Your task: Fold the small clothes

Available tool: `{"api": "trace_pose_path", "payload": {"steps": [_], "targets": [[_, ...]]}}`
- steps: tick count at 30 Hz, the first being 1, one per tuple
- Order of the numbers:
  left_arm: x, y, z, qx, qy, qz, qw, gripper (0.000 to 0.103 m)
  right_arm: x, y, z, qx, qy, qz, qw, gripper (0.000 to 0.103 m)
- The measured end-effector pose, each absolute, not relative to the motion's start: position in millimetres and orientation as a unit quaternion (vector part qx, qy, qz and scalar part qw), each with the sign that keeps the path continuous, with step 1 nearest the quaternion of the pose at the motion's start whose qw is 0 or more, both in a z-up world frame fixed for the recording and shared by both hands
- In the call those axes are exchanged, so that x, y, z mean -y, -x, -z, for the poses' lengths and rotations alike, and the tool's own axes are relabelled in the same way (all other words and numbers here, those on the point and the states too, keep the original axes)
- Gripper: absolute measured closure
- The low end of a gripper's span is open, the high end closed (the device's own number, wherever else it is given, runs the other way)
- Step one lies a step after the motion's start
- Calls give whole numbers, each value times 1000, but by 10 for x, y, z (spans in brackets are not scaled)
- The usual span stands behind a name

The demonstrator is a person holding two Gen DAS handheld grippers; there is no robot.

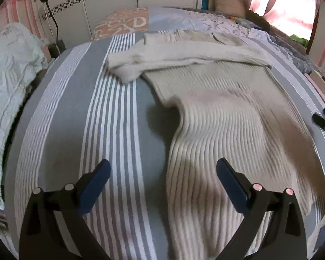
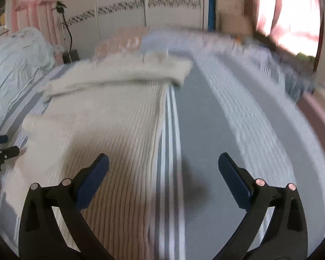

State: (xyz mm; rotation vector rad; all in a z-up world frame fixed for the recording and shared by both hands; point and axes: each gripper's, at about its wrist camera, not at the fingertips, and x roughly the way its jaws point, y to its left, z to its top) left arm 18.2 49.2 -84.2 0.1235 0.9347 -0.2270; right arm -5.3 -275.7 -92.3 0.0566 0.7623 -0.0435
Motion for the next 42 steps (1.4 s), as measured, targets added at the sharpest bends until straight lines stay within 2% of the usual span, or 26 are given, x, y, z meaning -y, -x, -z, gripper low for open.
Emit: {"api": "trace_pose_path", "payload": {"steps": [6,13,14,19,21,22,24,25,29,36,42], "targets": [[-607,117,954,-458,-61,127,878,5,2770,405,1015,-380,-38,1,924,4],[-377,374,1036,-488,-52,207,846,5,2681,602,1106,-425,-21,-7,905,26],[-326,400,1052,-491,-55,218,842,5,2675,635,1135,-436,-26,-13,900,34],[-60,451,1099,-490,-103,238,832,7,2656,702,1180,-462,-41,-34,885,57],[-43,436,1086,-493,-107,245,828,20,2635,695,1172,-470,-42,-51,880,71],[-33,442,1059,-491,-115,252,826,28,2622,687,1169,-473,-46,-62,878,83],[-28,435,993,-493,-103,272,820,75,2567,635,1181,-478,-43,-80,874,87],[-31,411,980,-498,-94,281,815,79,2552,618,1175,-477,-36,-83,874,89],[5,341,880,-480,-101,298,819,85,2515,462,1047,-458,-25,-108,882,91],[-89,-125,267,-385,-73,273,879,85,2605,-62,460,-352,24,-87,932,91],[-151,-739,-29,-345,-36,223,911,85,2893,-703,-4,-273,14,-58,960,91]]}}
